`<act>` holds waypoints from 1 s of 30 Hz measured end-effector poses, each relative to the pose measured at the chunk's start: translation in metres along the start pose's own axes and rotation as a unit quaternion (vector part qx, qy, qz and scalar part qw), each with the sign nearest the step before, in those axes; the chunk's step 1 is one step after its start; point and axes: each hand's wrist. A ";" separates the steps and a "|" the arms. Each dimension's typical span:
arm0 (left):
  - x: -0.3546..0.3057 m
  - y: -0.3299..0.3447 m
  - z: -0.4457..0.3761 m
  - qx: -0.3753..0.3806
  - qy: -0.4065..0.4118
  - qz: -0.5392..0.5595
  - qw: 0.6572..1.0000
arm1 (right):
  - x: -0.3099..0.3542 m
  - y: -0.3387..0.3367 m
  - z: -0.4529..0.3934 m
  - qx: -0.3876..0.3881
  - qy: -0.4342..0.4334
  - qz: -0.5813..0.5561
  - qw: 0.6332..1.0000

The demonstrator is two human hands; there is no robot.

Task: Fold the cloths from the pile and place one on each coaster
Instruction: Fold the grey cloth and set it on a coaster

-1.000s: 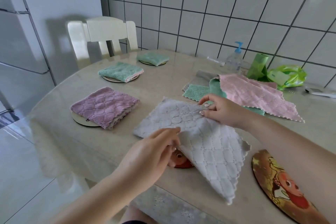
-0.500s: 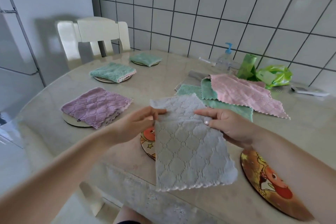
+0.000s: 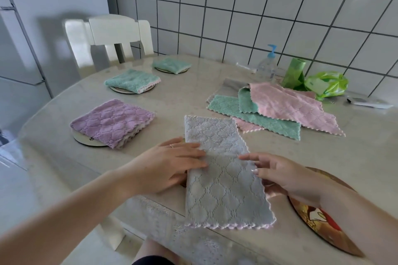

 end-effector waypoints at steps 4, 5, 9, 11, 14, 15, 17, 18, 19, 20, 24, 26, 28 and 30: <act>-0.006 0.002 -0.004 -0.013 0.044 0.038 0.998 | -0.002 0.005 0.008 0.008 -0.003 -0.070 0.998; -0.008 0.002 -0.003 -0.025 0.040 0.060 0.997 | -0.003 0.006 0.012 0.001 -0.002 -0.098 0.995; -0.023 0.001 0.011 -0.093 0.002 0.171 0.981 | -0.010 0.013 0.028 0.041 0.014 -0.152 0.987; -0.033 0.001 0.018 -0.113 -0.026 0.217 0.969 | -0.014 0.019 0.033 0.042 -0.004 -0.113 0.993; -0.042 -0.001 0.020 -0.124 -0.108 0.270 0.949 | -0.023 0.026 0.033 -0.042 -0.118 0.106 0.986; -0.044 0.000 0.018 -0.129 -0.137 0.282 0.941 | -0.024 0.029 0.032 -0.105 -0.154 0.199 0.962; -0.045 0.001 0.015 -0.145 -0.180 0.276 0.933 | -0.027 0.033 0.028 -0.239 -0.245 0.359 0.868; -0.046 0.001 0.013 -0.153 -0.195 0.267 0.931 | -0.029 0.034 0.026 -0.283 -0.293 0.387 0.827; -0.046 0.002 0.011 -0.159 -0.204 0.259 0.931 | -0.032 0.035 0.022 -0.307 -0.329 0.378 0.809; -0.046 0.003 0.008 -0.167 -0.210 0.257 0.928 | -0.032 0.037 0.020 -0.315 -0.348 0.347 0.812; -0.040 0.005 -0.001 -0.209 -0.256 0.280 0.901 | -0.011 0.041 0.012 -0.307 -0.272 0.102 0.906; -0.035 0.003 -0.008 -0.222 -0.274 0.312 0.882 | -0.003 0.039 -0.002 -0.319 -0.235 0.035 0.918; -0.028 0.001 -0.014 -0.233 -0.277 0.338 0.869 | 0.007 0.035 -0.017 -0.315 -0.198 -0.033 0.928; -0.018 0.002 -0.020 -0.235 -0.287 0.323 0.871 | 0.014 0.029 -0.034 -0.330 -0.158 -0.048 0.929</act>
Point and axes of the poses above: each hand's wrist, its own z-axis away from the middle knuckle, its own y-axis out of the palm, x = y × z, and after that the axes turned 11 degrees about y, right-handed
